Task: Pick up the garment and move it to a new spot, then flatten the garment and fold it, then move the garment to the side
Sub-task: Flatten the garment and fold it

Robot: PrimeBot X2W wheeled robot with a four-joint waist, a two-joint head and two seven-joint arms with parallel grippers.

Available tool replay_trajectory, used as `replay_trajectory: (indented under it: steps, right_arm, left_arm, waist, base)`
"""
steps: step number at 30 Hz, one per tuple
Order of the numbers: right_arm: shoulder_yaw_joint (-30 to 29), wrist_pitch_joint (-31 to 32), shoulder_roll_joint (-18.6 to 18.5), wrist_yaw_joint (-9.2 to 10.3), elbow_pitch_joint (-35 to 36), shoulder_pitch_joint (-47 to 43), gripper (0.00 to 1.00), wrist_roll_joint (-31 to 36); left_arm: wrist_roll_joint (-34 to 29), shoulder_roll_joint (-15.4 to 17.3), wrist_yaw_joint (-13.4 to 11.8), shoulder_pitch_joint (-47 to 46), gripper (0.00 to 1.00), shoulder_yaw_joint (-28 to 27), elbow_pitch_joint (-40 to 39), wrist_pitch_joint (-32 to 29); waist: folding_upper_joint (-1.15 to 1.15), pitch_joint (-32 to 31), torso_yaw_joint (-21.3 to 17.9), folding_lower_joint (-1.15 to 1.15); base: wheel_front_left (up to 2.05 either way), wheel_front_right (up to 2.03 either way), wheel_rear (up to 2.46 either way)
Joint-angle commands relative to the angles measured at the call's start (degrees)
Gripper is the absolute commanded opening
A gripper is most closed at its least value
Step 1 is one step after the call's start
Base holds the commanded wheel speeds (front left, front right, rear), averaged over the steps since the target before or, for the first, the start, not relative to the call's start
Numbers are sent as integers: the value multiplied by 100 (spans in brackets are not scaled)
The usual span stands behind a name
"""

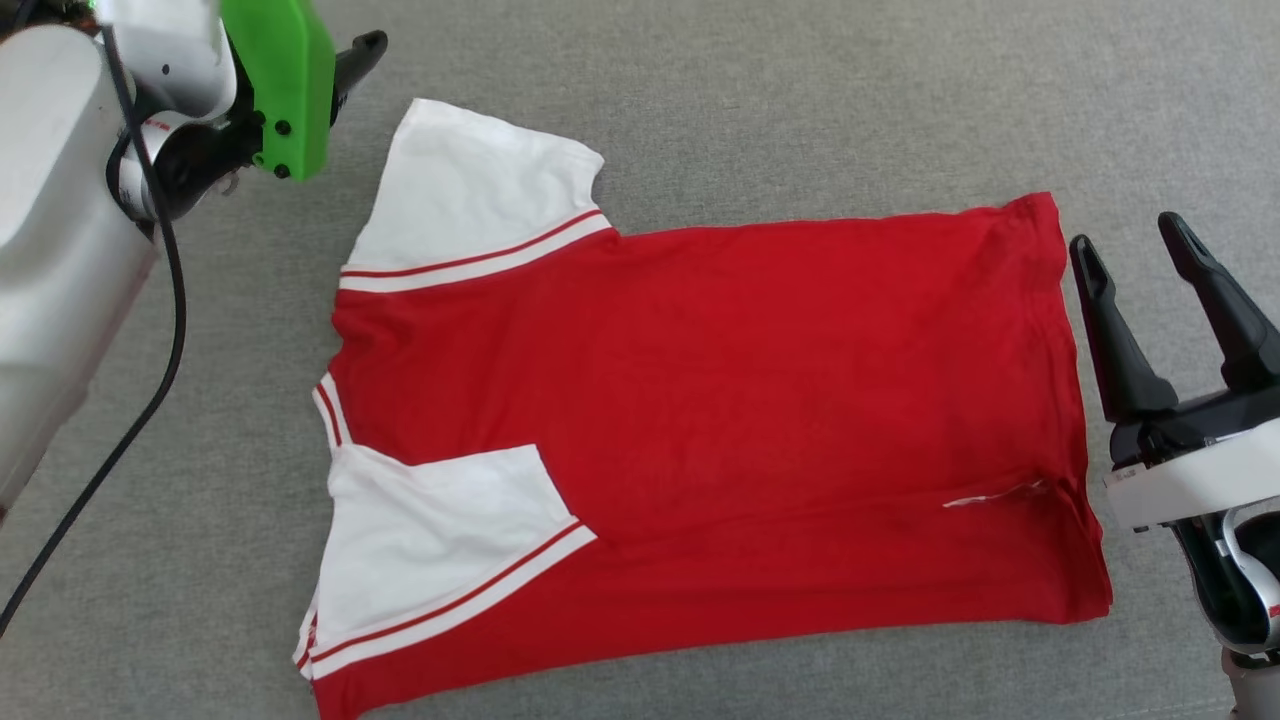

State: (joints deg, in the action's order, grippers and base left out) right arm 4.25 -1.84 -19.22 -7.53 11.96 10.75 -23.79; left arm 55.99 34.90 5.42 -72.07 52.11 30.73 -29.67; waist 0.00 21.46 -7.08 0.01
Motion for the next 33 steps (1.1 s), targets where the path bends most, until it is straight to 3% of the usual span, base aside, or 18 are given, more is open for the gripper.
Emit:
replay_trajectory:
  steps: [1, 8, 19, 20, 21, 22, 29, 33]
  right_arm:
    - [31, -68, 12, 4, 33, 154, 100, -4]
    - [188, -176, 8, 4, -77, 473, 100, -76]
    - [330, -426, 10, 4, -369, 718, 100, -190]
    - [325, -442, 5, 4, -392, 725, 100, -205]
    - [312, -454, -3, 4, -417, 733, 100, -218]
    - [301, -466, -14, 4, -436, 742, 100, -221]
    - [196, -411, -265, 4, -509, 906, 100, -132]
    - [84, -34, -575, 4, -480, 1064, 100, -75]
  left_arm:
    - [18, -64, 49, -227, 100, 119, 154, -344]
    - [100, -274, 145, -899, 100, 460, 751, -1586]
    - [132, -281, 197, -910, 100, 838, 1339, -2040]
    - [185, -290, 199, -869, 94, 855, 1333, -2060]
    - [232, -299, 201, -833, 9, 870, 1320, -2059]
    - [275, -309, 202, -800, 0, 885, 1299, -2066]
    - [367, -238, 205, -682, 0, 988, 1037, -1525]
    - [490, -200, 205, -558, 0, 1028, 782, -1085]
  waist:
    - [0, 542, -368, -1]
    - [0, 1101, -610, -1]
    - [0, 1364, -747, -1]
    - [0, 1355, -734, -1]
    - [0, 1341, -714, -1]
    - [0, 1323, -696, -1]
    - [0, 1004, -502, -1]
    - [0, 700, -319, -1]
  base:
    - [0, 0, 0]
    - [0, 0, 0]
    - [0, 0, 0]
    - [0, 0, 0]
    - [0, 0, 0]
    - [0, 0, 0]
    - [0, 0, 0]
    - [0, 0, 0]
